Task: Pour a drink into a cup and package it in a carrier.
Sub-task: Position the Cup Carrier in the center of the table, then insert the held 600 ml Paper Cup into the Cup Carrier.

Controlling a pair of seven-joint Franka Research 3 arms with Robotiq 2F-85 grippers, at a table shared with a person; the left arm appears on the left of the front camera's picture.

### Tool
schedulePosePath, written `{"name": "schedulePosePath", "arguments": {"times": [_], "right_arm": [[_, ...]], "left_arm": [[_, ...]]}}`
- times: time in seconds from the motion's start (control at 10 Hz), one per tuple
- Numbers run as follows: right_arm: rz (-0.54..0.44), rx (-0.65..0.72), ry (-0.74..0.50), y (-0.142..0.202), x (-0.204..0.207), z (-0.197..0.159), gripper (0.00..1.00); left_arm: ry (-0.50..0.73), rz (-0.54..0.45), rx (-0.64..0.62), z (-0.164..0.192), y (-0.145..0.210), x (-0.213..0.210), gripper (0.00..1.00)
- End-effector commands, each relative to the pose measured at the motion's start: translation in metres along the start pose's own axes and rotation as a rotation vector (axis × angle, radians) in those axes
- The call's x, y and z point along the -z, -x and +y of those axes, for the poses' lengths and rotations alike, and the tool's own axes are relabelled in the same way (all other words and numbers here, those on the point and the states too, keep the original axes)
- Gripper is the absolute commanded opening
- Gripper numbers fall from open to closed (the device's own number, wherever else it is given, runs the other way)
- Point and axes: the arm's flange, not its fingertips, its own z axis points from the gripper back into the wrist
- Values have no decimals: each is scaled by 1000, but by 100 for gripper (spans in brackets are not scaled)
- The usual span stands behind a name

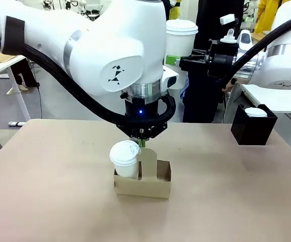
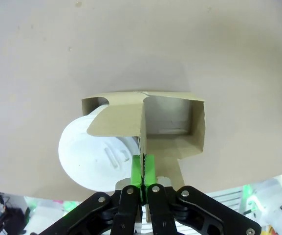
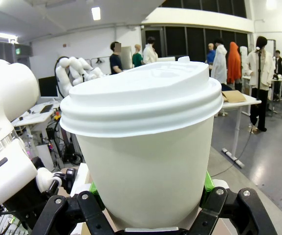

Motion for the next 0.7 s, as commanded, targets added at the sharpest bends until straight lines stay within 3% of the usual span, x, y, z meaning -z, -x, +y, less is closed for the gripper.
{"name": "schedulePosePath", "arguments": {"times": [0.0,0.1,0.6], "right_arm": [[-14,-17,2,-2,1,2,81],[-14,-17,2,-2,1,2,81],[-14,-17,2,-2,1,2,81]], "left_arm": [[-50,38,28,-13,-5,4,2],[0,0,0,0,0,0,2],[0,0,0,0,0,0,2]]}}
